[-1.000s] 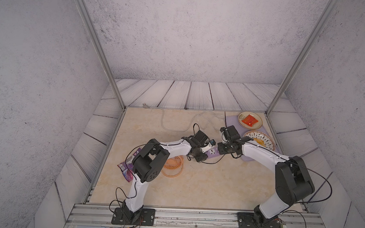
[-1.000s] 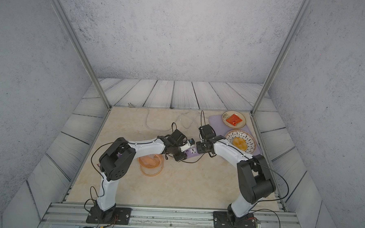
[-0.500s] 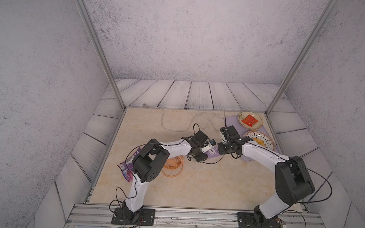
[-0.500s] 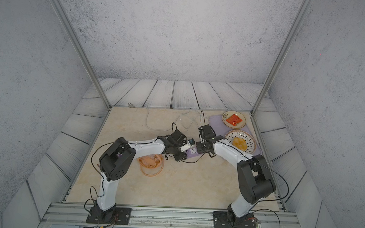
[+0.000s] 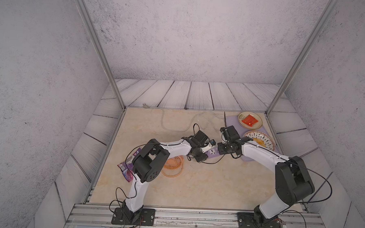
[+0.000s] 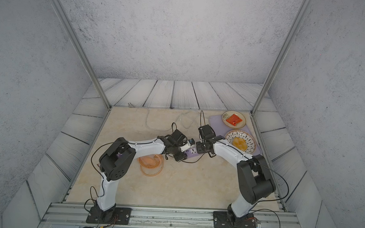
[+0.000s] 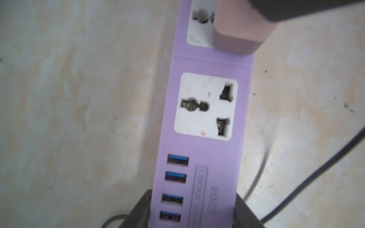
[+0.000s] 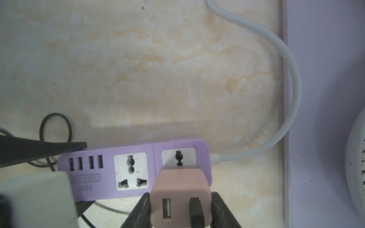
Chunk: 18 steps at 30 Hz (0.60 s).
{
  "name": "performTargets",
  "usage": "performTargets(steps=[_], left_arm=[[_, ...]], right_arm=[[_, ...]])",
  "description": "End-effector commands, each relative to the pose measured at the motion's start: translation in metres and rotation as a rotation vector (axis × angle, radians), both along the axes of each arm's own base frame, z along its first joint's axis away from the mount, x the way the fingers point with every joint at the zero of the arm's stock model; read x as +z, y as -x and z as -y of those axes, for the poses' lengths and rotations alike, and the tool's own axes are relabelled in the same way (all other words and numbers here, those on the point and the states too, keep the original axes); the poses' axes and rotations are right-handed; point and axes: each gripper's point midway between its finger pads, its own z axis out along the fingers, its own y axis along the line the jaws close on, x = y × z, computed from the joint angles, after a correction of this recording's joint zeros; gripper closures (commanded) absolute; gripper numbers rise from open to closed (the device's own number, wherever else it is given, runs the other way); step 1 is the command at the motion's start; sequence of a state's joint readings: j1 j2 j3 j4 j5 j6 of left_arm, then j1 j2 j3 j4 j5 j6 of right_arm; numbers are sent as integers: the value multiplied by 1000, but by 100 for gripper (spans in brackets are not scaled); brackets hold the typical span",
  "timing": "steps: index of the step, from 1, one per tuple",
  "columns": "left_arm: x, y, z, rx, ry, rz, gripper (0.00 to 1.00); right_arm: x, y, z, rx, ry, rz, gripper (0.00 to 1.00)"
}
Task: Unplug the desk fan from the power strip
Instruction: Remove the plug from the socket.
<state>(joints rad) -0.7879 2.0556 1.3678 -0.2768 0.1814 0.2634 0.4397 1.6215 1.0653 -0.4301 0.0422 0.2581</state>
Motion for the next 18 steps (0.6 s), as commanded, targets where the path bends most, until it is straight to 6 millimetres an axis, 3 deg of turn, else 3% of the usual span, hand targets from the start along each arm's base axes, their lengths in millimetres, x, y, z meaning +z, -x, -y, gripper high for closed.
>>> performTargets(steps=[1,8,18], left_arm=[[-11,-5,-15,69,-40,-9,99],[-8,-6,-12,65,-32,-6,100],[-11,-7,-9,71,-30,-12,100]], right_arm=[[11,5,1,-63,-113,-34,85],[10,8,2,-43,-94,-18,86],[22,20,-34,90,-84,45,87]])
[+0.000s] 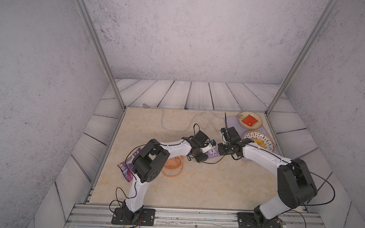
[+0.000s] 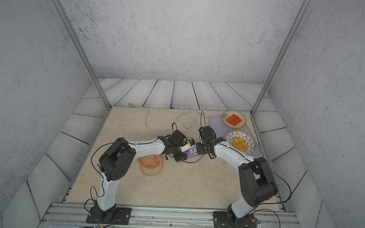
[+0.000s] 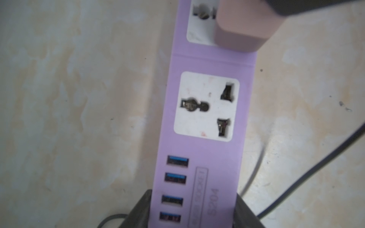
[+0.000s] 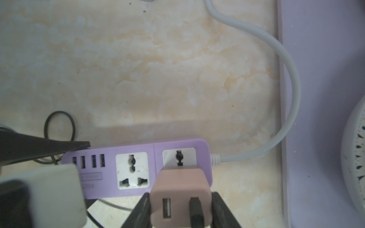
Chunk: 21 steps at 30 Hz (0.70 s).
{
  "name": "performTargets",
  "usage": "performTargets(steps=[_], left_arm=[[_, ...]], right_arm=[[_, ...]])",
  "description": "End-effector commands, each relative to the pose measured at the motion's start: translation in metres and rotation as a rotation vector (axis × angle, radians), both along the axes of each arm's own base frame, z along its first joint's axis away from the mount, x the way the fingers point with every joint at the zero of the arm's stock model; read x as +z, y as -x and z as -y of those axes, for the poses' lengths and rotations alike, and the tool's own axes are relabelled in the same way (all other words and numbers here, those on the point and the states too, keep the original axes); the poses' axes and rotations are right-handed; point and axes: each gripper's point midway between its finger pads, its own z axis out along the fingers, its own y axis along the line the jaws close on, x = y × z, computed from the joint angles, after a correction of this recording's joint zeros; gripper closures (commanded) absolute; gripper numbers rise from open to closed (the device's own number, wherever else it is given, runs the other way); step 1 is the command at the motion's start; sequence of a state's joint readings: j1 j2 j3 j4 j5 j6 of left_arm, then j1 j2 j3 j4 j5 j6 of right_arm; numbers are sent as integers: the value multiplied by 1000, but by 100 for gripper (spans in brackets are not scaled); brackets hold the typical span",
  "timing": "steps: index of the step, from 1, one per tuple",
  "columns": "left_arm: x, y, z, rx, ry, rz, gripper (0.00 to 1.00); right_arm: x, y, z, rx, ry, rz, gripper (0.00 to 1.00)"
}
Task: Unplug the desk fan from the power strip
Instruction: Remove the plug from the socket.
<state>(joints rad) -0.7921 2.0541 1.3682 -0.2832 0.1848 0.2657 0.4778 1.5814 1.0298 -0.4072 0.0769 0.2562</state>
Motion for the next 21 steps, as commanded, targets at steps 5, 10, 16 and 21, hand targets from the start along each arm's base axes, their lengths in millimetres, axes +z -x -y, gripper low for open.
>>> performTargets(steps=[5,10,16,21], left_arm=[[-10,-11,-11,87,-25,-1,100],[-8,-10,-12,92,-11,3,100],[-3,-8,-10,92,17,12,100],[-3,-9,-10,82,9,16,100]], right_arm=[[17,10,-22,34,-81,10,87],[13,9,-14,-9,-92,-8,87],[8,9,-13,-10,-95,-26,87],[2,8,-9,-6,-65,-29,81]])
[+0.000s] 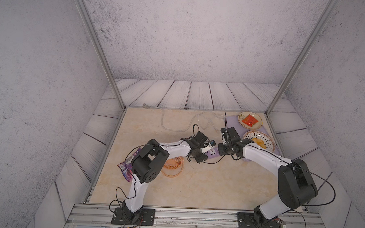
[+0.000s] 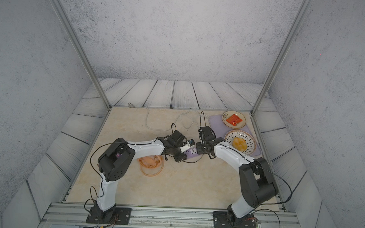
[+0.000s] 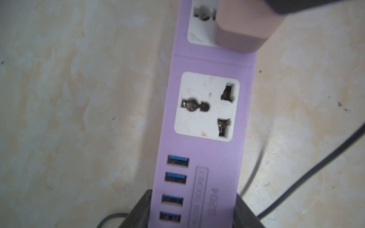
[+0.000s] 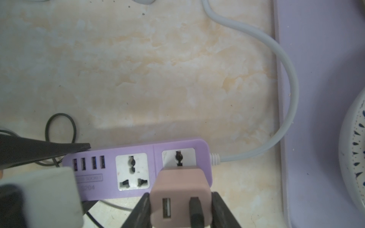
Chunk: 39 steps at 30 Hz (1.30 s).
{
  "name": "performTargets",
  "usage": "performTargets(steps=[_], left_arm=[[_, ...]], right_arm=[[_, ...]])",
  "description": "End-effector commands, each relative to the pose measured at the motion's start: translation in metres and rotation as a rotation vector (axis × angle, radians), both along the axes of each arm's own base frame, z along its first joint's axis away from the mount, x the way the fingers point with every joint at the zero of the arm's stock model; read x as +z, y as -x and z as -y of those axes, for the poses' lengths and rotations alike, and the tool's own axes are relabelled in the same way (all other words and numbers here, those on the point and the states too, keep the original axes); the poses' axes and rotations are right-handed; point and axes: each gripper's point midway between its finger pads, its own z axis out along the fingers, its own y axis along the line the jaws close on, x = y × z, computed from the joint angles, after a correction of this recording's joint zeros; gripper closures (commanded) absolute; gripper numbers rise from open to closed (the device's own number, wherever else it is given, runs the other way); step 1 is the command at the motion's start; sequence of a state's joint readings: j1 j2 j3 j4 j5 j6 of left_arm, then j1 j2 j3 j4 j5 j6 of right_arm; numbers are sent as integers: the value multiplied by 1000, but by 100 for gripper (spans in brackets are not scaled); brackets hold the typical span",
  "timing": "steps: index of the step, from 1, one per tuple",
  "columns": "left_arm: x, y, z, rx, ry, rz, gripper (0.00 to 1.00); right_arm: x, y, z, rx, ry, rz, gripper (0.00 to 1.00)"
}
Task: Unplug the desk fan from the power strip
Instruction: Remove the plug from the socket.
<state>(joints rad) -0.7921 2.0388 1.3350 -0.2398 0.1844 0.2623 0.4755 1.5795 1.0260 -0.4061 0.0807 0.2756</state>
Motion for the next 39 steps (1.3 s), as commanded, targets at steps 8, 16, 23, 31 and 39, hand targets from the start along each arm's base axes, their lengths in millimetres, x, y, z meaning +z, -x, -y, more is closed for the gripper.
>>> performTargets(steps=[8,16,23,31,39], left_arm=[[-7,-6,-12,67,-20,-13,100],[-5,-6,-11,62,-19,-10,100],[-3,-7,-9,61,-11,-9,100],[-4,-7,-8,58,-6,-9,100],[-2,-7,-8,53,-6,-8,100]], right_arm=[[2,-3,-10,1,-56,-15,51],[-2,-5,-11,8,-66,-15,49],[-5,-7,-6,19,-25,-7,49],[-5,-13,-3,47,10,46,45],[-4,-19,-1,50,33,71,39]])
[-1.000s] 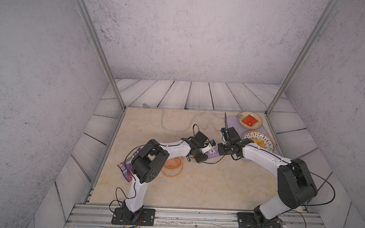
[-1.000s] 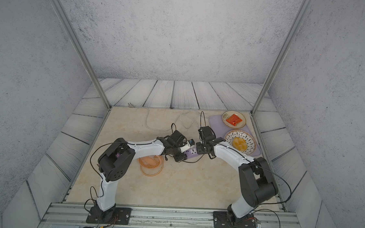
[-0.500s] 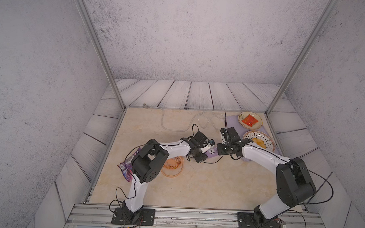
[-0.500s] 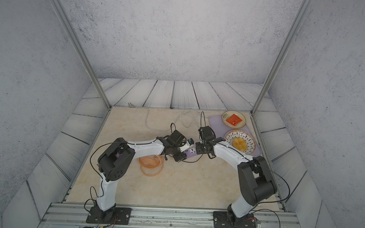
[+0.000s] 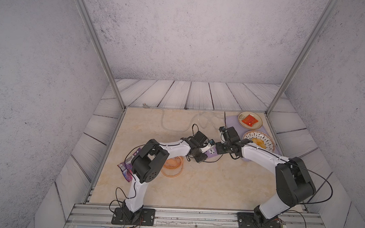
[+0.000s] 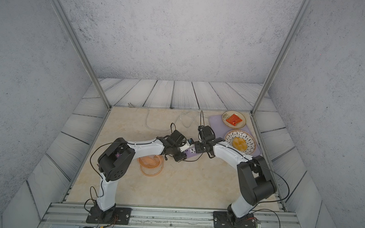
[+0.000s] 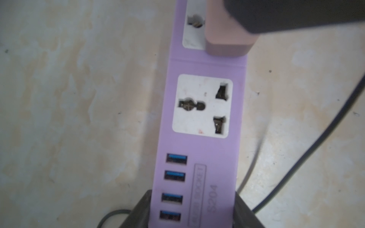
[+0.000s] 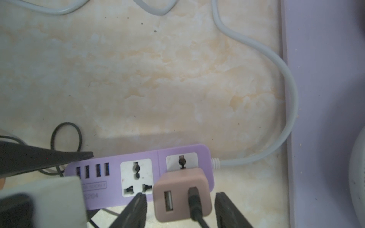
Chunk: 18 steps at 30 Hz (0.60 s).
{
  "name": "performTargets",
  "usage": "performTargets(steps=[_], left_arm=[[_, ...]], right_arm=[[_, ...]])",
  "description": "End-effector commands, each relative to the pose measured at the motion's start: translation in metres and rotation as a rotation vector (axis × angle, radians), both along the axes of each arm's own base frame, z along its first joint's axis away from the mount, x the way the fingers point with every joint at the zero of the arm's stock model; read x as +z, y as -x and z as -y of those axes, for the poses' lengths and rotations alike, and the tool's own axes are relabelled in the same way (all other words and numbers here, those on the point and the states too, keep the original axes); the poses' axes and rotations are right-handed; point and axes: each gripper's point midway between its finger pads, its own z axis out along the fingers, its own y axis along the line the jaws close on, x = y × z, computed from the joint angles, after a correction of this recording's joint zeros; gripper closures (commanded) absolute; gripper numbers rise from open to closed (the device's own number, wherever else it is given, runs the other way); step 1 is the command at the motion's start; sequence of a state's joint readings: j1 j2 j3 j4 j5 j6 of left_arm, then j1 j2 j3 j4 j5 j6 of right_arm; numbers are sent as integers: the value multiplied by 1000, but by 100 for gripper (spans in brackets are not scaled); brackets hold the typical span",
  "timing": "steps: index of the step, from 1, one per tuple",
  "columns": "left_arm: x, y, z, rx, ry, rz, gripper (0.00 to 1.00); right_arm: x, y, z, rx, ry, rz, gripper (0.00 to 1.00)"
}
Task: Unplug the desk fan from the power strip
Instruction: Remove the plug from the socket.
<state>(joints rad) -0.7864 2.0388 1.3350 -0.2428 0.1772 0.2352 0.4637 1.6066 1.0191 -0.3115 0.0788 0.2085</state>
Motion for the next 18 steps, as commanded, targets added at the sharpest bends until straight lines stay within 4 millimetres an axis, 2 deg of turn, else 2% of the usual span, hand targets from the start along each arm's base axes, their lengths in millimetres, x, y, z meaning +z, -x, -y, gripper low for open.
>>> performTargets(steps=[1,9,18], left_arm=[[-2,-4,-5,20,-8,2,100],[-2,-3,-5,18,-5,1,100],[-1,-2,-4,8,17,22,100]], right_arm=[[-5,-3,2,7,31,4,39],[-14,-2,-3,35,17,-12,43],[-15,3,-2,48,20,9,62]])
